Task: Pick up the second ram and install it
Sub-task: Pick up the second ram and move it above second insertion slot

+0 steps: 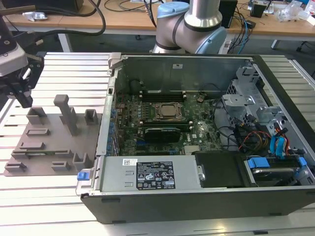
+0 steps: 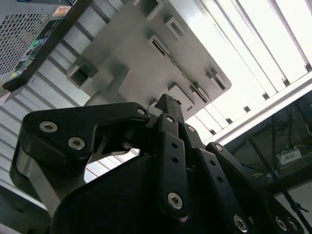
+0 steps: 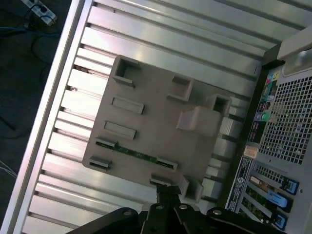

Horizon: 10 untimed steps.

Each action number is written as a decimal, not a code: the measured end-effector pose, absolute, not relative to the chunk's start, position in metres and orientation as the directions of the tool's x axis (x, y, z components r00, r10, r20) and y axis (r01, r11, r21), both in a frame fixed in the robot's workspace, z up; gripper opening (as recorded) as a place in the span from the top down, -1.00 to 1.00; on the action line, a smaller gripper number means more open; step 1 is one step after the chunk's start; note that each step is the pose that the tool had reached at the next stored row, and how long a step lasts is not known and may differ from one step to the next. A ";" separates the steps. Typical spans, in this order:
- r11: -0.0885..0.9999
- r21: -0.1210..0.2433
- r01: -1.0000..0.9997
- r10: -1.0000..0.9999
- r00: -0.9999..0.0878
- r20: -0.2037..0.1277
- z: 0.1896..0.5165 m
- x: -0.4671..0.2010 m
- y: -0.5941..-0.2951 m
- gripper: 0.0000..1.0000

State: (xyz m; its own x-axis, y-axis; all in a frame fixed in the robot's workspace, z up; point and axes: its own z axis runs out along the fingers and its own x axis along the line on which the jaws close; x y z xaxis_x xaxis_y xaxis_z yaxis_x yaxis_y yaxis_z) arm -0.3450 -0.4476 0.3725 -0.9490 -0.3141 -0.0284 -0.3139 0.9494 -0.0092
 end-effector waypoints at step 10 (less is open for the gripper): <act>0.892 -0.009 -0.453 -0.453 -0.891 -0.028 0.372 -0.345 -0.448 0.80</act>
